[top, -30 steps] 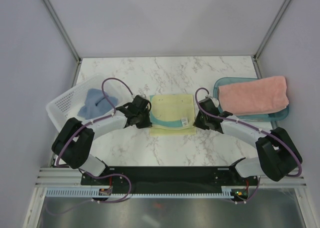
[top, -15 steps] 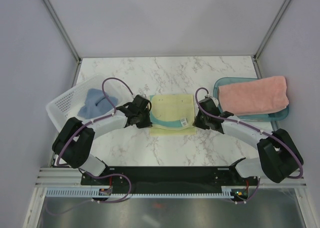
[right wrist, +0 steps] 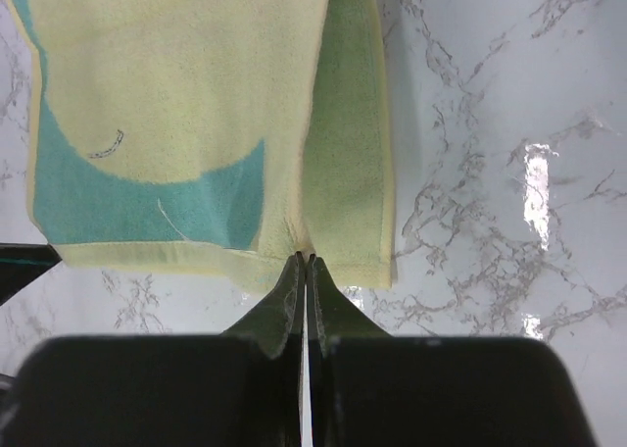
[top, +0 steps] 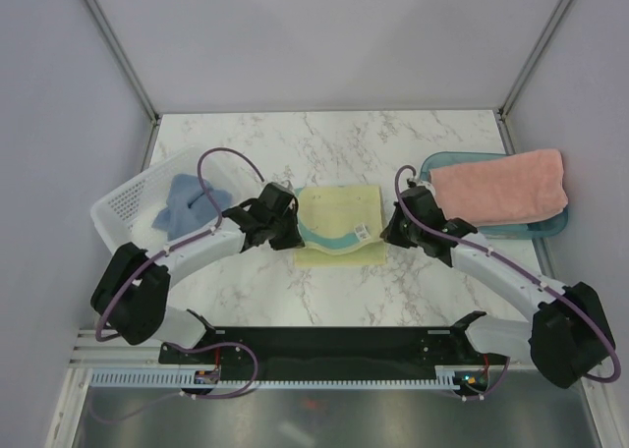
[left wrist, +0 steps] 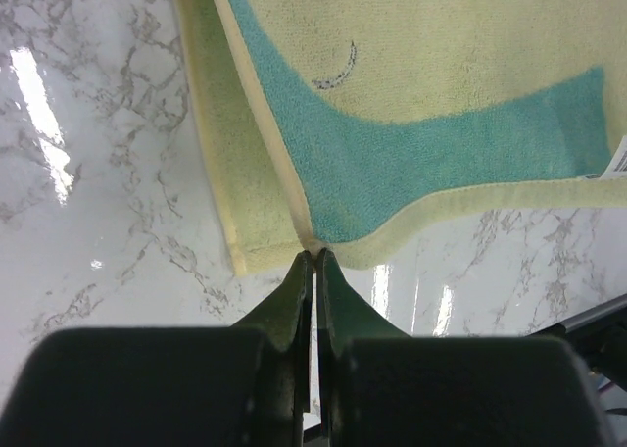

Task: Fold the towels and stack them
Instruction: Fold the towel

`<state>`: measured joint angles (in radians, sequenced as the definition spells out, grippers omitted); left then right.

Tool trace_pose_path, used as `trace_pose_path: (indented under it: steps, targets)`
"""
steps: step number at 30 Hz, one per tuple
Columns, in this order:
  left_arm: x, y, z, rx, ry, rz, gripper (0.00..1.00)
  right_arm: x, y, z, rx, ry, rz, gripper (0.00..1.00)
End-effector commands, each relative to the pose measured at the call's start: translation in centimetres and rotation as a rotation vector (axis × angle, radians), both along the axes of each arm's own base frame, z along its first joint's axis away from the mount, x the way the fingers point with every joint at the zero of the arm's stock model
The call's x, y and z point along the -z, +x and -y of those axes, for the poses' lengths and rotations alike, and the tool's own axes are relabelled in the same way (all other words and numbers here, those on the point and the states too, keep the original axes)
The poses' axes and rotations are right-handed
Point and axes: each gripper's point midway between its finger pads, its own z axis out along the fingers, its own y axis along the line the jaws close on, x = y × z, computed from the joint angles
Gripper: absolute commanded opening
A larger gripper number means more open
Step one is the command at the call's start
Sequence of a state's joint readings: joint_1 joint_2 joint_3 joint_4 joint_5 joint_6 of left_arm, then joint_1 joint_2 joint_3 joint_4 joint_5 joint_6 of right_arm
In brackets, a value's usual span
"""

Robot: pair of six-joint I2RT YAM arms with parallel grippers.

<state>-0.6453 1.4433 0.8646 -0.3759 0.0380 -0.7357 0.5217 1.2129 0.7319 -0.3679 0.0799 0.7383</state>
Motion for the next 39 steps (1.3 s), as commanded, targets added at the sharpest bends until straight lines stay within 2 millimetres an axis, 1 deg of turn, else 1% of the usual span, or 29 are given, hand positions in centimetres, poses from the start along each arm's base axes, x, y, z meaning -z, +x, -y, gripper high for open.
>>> trace_pose_path:
  steps: [1,2,3,5,6,8,9,13,15,16,19,24,29,31,32,33,34,35,36,37,38,39]
  targets:
    - [0.1,-2.1,0.2,0.06,0.002,-0.026,0.02,0.8,-1.8,0.6,-0.023,-0.008,-0.024,0.0]
    - [1.0,-2.8,-0.3,0.057,0.017,-0.043,0.02,1.0,-2.1,0.7,-0.019,-0.001,-0.027,0.0]
    - [1.3,-3.2,-0.4,0.059,0.024,-0.05,0.02,2.1,-2.8,1.1,-0.017,-0.009,-0.049,0.0]
    - [2.6,-4.0,-1.0,0.053,0.054,-0.066,0.02,2.5,-2.8,1.0,-0.01,0.007,-0.036,0.0]
    - [2.9,-4.1,-1.2,0.049,0.06,-0.071,0.02,3.5,-3.3,1.3,-0.009,0.001,-0.053,0.0]
    - [3.6,-4.3,-1.5,0.044,0.079,-0.081,0.02,4.2,-3.4,1.2,-0.008,0.004,-0.066,0.0]
    - [3.9,-4.4,-1.6,0.044,0.087,-0.087,0.02,4.7,-3.7,1.1,-0.015,0.009,-0.081,0.0]
    - [4.4,-4.4,-2.1,0.042,0.112,-0.088,0.02,5.5,-3.9,1.0,-0.015,0.012,-0.098,0.0]
    - [4.6,-4.5,-2.1,0.045,0.117,-0.092,0.02,5.6,-3.9,0.9,-0.016,0.017,-0.097,0.0]
    - [4.7,-4.2,-2.4,0.033,0.135,-0.083,0.02,5.6,-4.0,0.9,-0.015,0.016,-0.099,0.0]
    - [5.0,-4.0,-2.6,0.028,0.153,-0.081,0.02,6.1,-4.0,1.2,-0.008,0.006,-0.098,0.0]
    - [4.9,-3.3,-2.6,0.023,0.17,-0.064,0.02,6.8,-3.9,1.1,-0.005,0.008,-0.097,0.0]
    - [5.2,-3.5,-2.6,0.037,0.176,-0.075,0.02,7.8,-4.1,1.4,-0.003,-0.012,-0.119,0.0]
    - [4.7,-3.5,-2.5,0.043,0.167,-0.067,0.1,7.7,-4.1,1.5,0.0,-0.014,-0.12,0.06]
    - [4.3,-3.3,-2.3,0.043,0.161,-0.06,0.2,7.7,-4.3,1.6,0.0,-0.021,-0.132,0.16]
    - [3.8,-3.4,-2.5,0.042,0.162,-0.055,0.25,7.1,-4.0,1.4,-0.001,-0.019,-0.121,0.21]
    - [2.8,-2.8,-2.1,0.04,0.155,-0.037,0.3,6.6,-3.9,1.4,-0.002,-0.019,-0.112,0.25]
    - [2.2,-2.6,-2.1,0.042,0.156,-0.031,0.36,6.4,-4.1,1.6,-0.005,-0.03,-0.122,0.29]
    - [1.7,-2.6,-2.3,0.047,0.172,-0.026,0.39,5.4,-3.5,1.5,0.002,-0.029,-0.105,0.3]
    - [0.3,-1.7,-1.8,0.046,0.164,0.0,0.41,4.8,-3.4,1.5,0.0,-0.032,-0.096,0.32]
    - [-0.3,-1.3,-1.8,0.046,0.171,0.011,0.42,4.5,-3.7,1.8,0.0,-0.046,-0.111,0.37]
    - [-0.9,-0.7,-2.0,0.039,0.191,0.033,0.43,3.4,-3.2,1.5,-0.005,-0.037,-0.093,0.39]
